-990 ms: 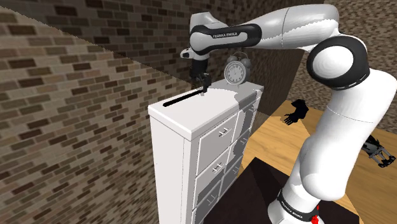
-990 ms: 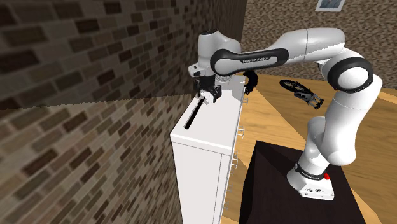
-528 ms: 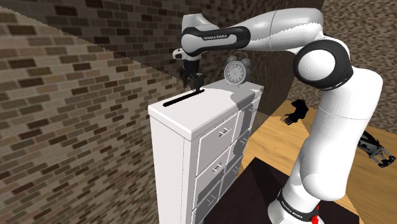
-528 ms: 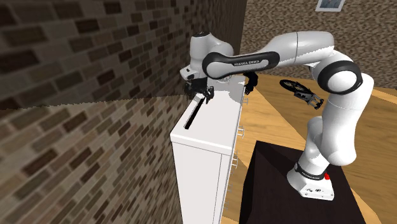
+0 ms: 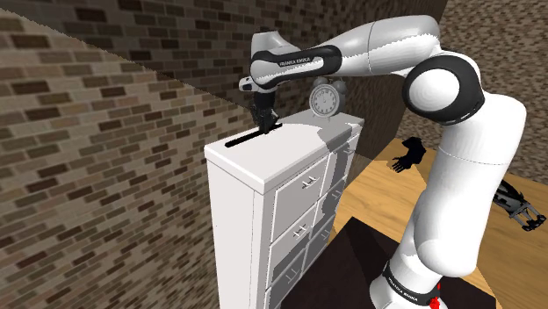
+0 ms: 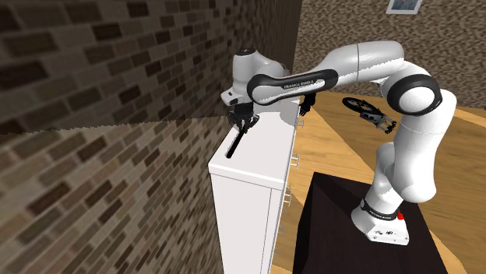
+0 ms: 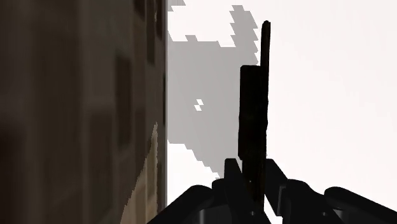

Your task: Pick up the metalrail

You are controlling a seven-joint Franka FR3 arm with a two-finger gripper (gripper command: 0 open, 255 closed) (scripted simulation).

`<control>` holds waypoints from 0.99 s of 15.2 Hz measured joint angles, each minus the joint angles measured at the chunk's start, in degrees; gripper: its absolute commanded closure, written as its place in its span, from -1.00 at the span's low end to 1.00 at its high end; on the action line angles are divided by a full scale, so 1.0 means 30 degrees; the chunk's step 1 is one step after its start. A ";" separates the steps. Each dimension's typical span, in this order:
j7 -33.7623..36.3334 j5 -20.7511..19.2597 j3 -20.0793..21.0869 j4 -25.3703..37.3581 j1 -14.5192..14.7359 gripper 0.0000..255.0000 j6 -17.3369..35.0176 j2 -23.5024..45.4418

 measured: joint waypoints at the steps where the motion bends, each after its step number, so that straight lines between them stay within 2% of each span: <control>1: -0.0031 0.0009 -0.0002 0.0004 -0.0008 1.00 0.0013 0.0017; 7: 0.0084 -0.0024 0.0019 0.0067 0.0035 1.00 -0.0030 0.0052; 15: -0.0005 0.0039 0.0094 0.1937 0.0127 1.00 -0.1937 0.0150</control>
